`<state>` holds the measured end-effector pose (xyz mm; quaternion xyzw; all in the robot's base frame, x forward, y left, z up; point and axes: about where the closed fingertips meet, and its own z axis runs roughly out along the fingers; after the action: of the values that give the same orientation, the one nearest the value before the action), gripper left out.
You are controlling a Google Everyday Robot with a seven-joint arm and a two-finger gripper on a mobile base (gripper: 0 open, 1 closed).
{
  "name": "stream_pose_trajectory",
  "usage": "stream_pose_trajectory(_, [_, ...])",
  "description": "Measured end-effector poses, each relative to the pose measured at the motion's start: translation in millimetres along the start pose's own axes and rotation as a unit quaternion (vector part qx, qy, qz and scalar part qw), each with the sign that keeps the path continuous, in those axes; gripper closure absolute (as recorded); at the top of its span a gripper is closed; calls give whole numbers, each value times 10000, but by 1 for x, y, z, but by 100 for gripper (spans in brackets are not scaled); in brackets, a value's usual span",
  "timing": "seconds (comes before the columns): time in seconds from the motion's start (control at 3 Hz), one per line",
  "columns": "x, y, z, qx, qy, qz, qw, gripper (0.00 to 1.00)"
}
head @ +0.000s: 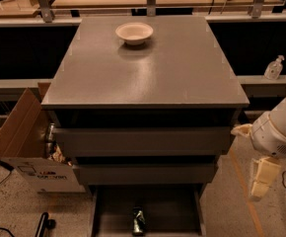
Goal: Pick green can from bottom drawer and place on counter
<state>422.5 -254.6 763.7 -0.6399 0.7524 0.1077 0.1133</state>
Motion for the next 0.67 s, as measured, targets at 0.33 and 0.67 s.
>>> stream_pose_trajectory(0.33, [-3, 22, 57, -672, 75, -850, 9941, 0])
stream_pose_trajectory(0.67, [-5, 25, 60, -743, 60, -1323, 9884, 0])
